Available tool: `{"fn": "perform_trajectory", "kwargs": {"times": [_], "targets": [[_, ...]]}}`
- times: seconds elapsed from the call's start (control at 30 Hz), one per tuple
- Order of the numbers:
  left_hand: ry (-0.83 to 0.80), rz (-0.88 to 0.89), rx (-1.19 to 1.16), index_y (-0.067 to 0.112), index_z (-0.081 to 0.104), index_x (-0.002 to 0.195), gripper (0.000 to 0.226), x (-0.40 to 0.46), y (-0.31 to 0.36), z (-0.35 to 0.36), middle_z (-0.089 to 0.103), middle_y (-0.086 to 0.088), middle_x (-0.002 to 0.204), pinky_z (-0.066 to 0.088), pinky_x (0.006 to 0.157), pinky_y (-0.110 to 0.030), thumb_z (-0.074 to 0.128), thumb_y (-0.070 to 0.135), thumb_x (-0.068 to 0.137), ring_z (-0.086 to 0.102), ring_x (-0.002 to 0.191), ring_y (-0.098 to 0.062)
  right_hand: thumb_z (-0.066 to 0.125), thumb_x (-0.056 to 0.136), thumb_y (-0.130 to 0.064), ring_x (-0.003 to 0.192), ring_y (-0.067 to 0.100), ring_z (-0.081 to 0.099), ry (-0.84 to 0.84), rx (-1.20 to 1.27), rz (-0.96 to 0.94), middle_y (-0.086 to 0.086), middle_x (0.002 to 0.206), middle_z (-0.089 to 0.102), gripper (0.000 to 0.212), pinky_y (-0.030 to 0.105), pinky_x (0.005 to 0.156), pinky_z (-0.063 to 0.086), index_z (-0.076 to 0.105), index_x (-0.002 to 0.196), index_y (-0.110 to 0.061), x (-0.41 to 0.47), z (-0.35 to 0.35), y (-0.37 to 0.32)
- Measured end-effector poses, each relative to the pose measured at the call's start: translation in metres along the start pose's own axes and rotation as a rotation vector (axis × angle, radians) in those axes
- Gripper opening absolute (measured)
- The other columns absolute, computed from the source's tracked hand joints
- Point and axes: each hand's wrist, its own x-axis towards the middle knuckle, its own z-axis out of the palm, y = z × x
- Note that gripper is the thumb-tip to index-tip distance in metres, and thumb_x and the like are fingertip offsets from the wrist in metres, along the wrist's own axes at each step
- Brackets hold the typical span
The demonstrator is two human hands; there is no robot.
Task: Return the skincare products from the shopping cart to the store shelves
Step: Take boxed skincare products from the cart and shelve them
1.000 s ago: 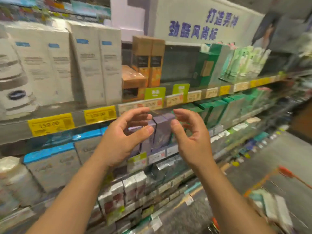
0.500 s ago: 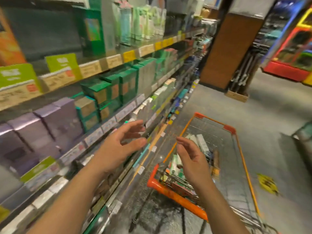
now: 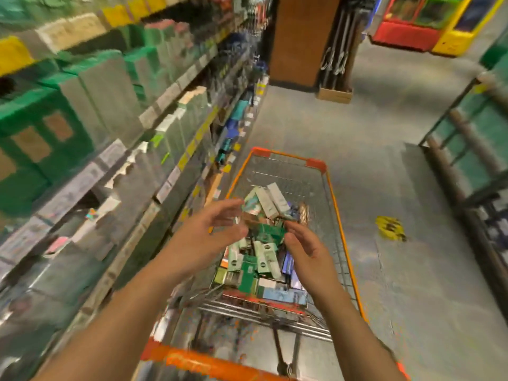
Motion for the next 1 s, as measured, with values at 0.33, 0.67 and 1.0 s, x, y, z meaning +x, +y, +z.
{"fn": "perform_trajectory", "kwargs": {"times": [0.33,0.67,1.0], "targets": [[-0.070,-0.228,0.016,0.054,0.061,0.126,0.052,0.084,-0.029,0.043,0.067,0.026,0.122,0.050,0.099,-0.033,0.073,0.063,0.076,0.062,0.115,0.001,0.059,0.094,-0.063,0.140,0.013,0.048,-0.055,-0.061,0.236,-0.012,0.154,0.050,0.030,0.048,0.118,0.039,0.053,0.123,-0.068,0.097,-0.031,0.060],[0.020,-0.472,-0.123,0.040,0.073,0.115,0.045,0.174,-0.095,0.089,0.073,0.013,0.119,0.055,0.090,-0.038,0.071,0.063,0.077,0.068,0.112,-0.008,0.061,0.102,-0.044,0.118,0.011,0.057,0.102,0.117,0.486,-0.007,0.136,0.061,0.034,0.018,0.079,0.042,0.064,0.133,-0.030,0.183,-0.012,0.147],[0.166,-0.614,-0.397,0.026,0.074,0.096,0.045,0.263,-0.171,0.146,0.073,0.000,0.094,0.049,0.078,-0.037,0.067,0.060,0.067,0.062,0.091,-0.021,0.066,0.088,-0.053,0.091,0.022,0.071,0.361,0.049,0.468,-0.006,0.099,0.073,0.031,0.048,0.085,0.059,0.068,0.108,-0.030,0.307,0.015,0.276]]}}
